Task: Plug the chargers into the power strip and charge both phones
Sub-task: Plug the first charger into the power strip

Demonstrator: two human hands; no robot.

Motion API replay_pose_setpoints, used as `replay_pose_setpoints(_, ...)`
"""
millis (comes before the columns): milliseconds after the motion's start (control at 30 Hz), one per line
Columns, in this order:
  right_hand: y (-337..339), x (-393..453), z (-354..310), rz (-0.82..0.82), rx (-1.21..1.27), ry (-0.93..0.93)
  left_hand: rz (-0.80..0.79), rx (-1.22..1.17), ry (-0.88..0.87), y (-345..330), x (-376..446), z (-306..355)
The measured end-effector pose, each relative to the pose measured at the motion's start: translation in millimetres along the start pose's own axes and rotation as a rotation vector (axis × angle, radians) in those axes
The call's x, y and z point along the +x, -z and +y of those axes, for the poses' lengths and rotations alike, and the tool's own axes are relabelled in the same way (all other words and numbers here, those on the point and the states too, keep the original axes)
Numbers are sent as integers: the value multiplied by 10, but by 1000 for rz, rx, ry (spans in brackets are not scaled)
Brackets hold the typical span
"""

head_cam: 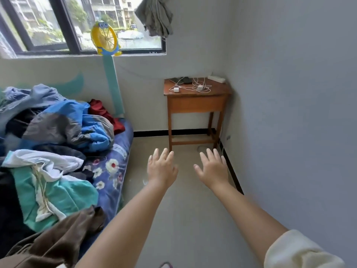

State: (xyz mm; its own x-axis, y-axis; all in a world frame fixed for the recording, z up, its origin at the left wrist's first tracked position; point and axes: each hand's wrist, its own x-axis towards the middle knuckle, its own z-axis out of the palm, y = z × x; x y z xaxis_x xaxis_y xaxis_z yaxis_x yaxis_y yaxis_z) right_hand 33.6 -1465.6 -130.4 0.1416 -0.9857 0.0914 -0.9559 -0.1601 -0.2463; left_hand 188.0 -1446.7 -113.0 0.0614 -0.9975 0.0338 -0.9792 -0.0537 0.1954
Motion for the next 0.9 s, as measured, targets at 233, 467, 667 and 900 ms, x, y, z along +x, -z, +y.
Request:
replay_pose_setpoints(233, -127, 2027, 129, 30, -22, -58, 33, -15, -26, 0, 2055, -233)
replay_pose_setpoints(467, -106, 3721, 481, 64, -24, -157, -2, -5, -113, -73, 3944, -132)
replay_pose_setpoints(667, -241, 5150, 973, 56, -20, -191, -17, -7, -154, -318, 5449, 129)
replay_pose_setpoints(900, -333, 6765, 1535, 29, -25, -94, -30, -38, -51, -599, 7009, 304)
